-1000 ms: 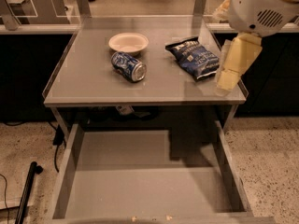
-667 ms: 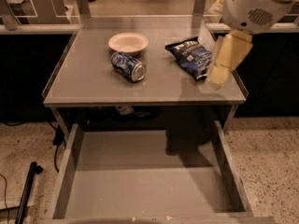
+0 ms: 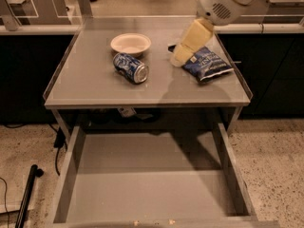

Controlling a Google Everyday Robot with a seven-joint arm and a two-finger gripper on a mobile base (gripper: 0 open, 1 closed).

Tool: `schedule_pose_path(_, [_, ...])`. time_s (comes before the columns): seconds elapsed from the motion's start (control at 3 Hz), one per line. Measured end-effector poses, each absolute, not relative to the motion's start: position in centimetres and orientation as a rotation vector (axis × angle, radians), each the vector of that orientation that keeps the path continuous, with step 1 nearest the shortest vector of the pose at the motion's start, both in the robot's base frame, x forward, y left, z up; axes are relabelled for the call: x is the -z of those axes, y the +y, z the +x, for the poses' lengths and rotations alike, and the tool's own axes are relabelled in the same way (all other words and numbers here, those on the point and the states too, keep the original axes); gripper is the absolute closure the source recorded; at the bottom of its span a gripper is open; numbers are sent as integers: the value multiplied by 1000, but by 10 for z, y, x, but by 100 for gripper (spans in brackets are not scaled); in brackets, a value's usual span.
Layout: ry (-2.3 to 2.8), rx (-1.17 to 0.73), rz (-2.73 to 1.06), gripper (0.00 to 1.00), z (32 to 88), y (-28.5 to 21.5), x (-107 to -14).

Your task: Place pepsi can into top drawer

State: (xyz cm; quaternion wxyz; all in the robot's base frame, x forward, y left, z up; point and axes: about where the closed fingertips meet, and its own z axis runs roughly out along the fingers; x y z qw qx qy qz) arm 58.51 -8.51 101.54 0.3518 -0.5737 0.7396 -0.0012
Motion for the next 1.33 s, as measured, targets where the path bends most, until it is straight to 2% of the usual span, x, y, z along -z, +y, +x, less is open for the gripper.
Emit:
schedule_pose_path(0.67, [1923, -112, -1333, 0, 627, -45, -1009])
schedule_pose_path(1.33, [1917, -144, -1347, 0, 623, -32, -1001])
